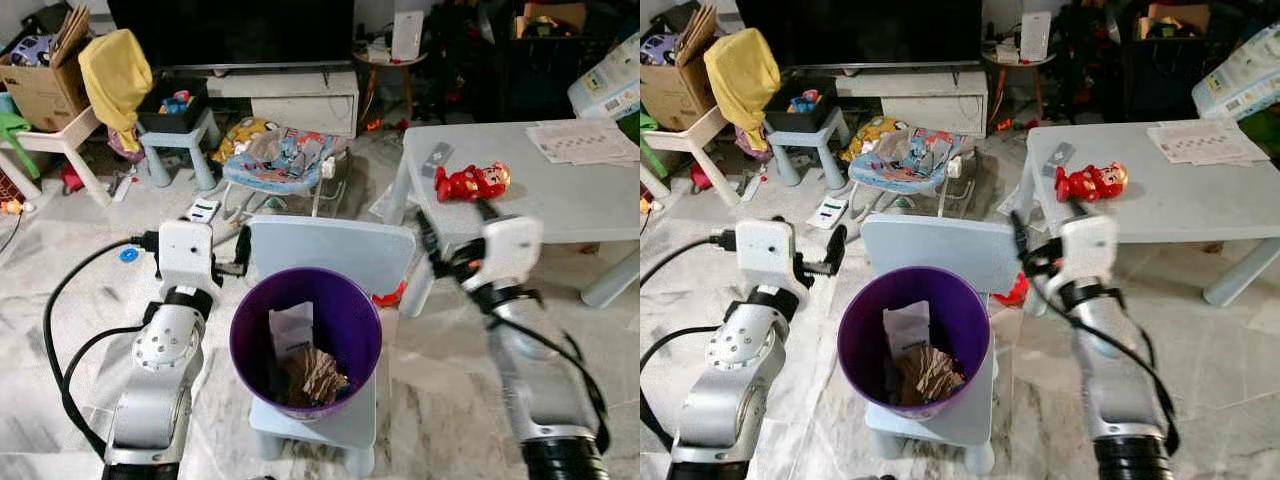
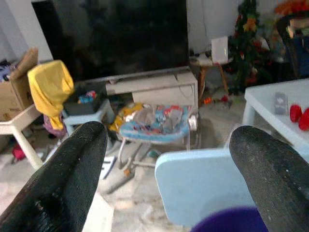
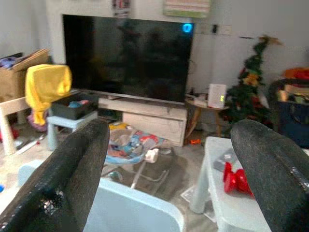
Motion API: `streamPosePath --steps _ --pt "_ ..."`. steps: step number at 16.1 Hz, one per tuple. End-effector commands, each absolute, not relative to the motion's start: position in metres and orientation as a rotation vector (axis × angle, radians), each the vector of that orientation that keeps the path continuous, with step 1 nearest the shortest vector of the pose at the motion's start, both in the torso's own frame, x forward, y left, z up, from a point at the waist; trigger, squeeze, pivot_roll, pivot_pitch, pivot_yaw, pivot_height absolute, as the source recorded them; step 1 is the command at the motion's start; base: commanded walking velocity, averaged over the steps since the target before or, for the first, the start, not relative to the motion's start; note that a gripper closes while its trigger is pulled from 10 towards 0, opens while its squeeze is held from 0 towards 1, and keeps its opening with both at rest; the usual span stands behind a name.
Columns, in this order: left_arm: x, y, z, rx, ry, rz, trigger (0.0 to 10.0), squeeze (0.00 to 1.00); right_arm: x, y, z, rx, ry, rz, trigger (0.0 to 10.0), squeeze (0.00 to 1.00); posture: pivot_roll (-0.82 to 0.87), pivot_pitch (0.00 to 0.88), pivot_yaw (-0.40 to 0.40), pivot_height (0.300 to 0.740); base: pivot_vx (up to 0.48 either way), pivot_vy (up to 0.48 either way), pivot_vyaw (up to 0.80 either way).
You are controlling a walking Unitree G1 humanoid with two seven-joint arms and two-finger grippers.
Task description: Picking trash to rubbish bin
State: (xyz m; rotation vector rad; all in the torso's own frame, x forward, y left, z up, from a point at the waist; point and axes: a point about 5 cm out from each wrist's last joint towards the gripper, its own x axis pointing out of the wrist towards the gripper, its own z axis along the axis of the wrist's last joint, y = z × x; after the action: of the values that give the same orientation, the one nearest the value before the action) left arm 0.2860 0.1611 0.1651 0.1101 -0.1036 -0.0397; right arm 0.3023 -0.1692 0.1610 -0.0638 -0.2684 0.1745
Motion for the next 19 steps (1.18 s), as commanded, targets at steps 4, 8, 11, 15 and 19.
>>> streamPosePath --steps 4,8,11,15,19 --pt "0.293 0.157 0.169 0.080 -0.119 -0.027 10.0 0.00 0.306 -0.161 0.166 -0.046 -0.242 0.186 10.0 0.00 0.01 0.064 0.024 0.740 0.000 0.000 0.00" --pt "0.294 0.161 0.166 0.069 -0.113 -0.015 10.0 0.00 0.307 -0.152 0.167 -0.038 -0.225 0.212 10.0 0.00 0.02 0.065 0.015 0.740 0.000 0.000 0.00" --pt "0.294 0.159 0.165 0.071 -0.109 -0.021 10.0 0.00 0.307 -0.153 0.167 -0.043 -0.216 0.216 10.0 0.00 0.01 0.068 0.011 0.740 0.000 0.000 0.00" --pt "0.293 0.153 0.164 0.042 -0.113 -0.050 10.0 0.00 0.307 -0.153 0.166 -0.046 -0.207 0.216 10.0 0.00 0.01 0.070 0.010 0.740 0.000 0.000 0.00" --pt "0.293 0.151 0.163 0.016 -0.105 -0.058 10.0 0.00 0.307 -0.153 0.165 -0.045 -0.197 0.218 10.0 0.00 0.01 0.073 0.008 0.740 0.000 0.000 0.00"
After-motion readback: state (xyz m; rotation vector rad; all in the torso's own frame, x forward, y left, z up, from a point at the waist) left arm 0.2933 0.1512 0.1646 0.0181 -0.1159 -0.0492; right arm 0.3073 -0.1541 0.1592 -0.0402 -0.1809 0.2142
